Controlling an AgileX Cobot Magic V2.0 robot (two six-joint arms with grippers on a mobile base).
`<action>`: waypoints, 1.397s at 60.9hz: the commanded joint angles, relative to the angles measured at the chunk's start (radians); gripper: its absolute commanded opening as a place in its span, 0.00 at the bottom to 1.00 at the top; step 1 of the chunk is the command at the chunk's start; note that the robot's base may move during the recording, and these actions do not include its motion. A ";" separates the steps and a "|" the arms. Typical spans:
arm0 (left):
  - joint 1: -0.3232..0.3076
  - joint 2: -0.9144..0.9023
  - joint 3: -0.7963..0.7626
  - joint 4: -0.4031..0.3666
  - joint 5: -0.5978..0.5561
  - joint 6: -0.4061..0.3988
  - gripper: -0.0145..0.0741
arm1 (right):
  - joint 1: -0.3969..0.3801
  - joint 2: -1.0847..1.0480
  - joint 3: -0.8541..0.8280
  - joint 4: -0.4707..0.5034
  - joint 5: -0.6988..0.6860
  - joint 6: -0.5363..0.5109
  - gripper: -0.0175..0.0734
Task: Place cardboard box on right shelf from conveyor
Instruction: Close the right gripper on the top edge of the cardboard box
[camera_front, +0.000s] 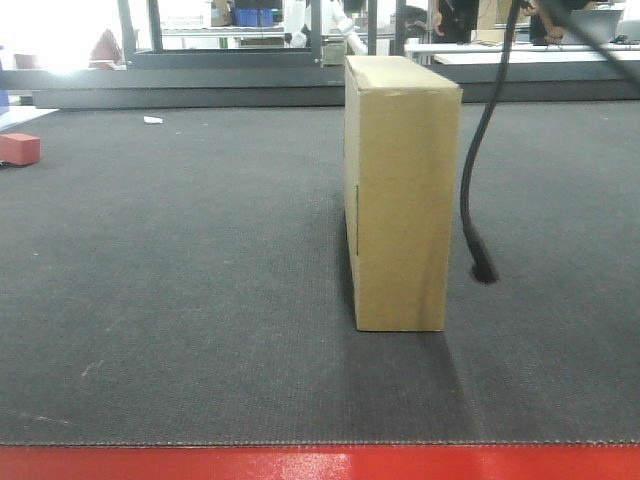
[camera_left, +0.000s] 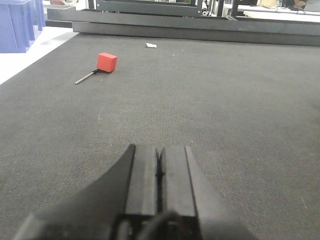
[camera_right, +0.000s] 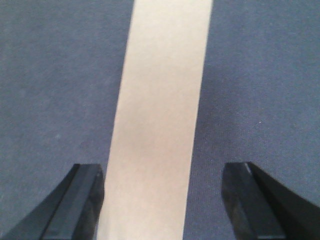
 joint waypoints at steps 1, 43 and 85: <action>-0.006 -0.014 0.008 -0.006 -0.089 0.000 0.03 | 0.009 -0.038 -0.039 -0.042 -0.062 0.035 0.83; -0.006 -0.014 0.008 -0.006 -0.089 0.000 0.03 | 0.008 0.048 -0.039 -0.068 -0.082 0.057 0.83; -0.006 -0.014 0.008 -0.006 -0.089 0.000 0.03 | -0.026 0.061 0.024 -0.016 -0.111 0.072 0.83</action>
